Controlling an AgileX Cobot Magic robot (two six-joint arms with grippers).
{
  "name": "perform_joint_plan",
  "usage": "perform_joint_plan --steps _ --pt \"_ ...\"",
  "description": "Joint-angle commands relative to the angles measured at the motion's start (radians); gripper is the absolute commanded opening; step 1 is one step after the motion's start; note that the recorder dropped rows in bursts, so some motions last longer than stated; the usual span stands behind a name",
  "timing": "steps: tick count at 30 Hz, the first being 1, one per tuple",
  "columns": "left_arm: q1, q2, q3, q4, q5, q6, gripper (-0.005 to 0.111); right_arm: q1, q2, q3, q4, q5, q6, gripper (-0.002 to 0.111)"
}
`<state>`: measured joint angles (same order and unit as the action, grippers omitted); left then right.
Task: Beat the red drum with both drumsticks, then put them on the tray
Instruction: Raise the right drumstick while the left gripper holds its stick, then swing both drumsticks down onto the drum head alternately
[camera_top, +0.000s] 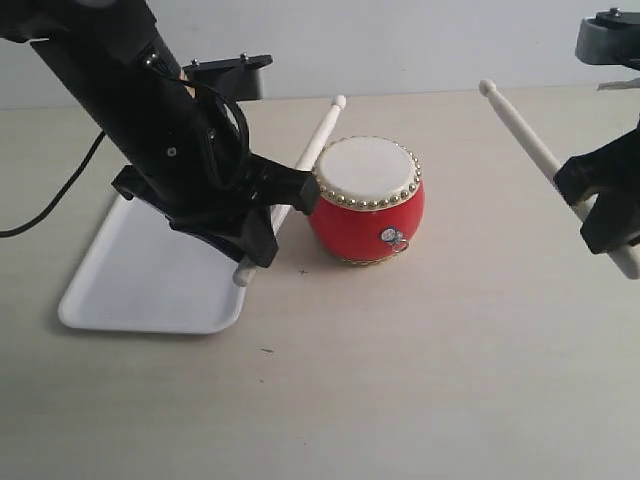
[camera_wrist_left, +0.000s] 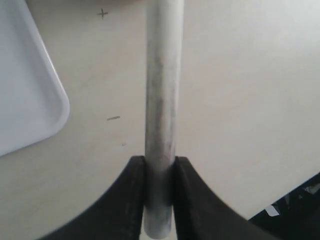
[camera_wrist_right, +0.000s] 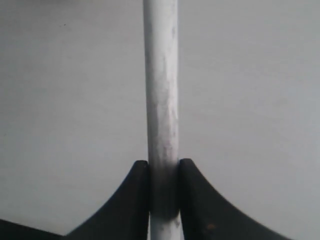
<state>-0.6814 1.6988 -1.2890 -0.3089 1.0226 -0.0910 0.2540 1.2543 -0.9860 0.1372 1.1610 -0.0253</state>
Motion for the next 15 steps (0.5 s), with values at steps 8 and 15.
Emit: perform_joint_plan --steps 8,15 --pt "0.049 0.000 -0.060 0.016 0.198 0.060 0.000 0.003 0.166 -0.138 0.161 0.060 -0.073 0.000" --pt "0.054 0.000 -0.106 0.035 0.198 0.060 0.000 0.133 0.273 -0.204 0.114 0.060 -0.014 0.000"
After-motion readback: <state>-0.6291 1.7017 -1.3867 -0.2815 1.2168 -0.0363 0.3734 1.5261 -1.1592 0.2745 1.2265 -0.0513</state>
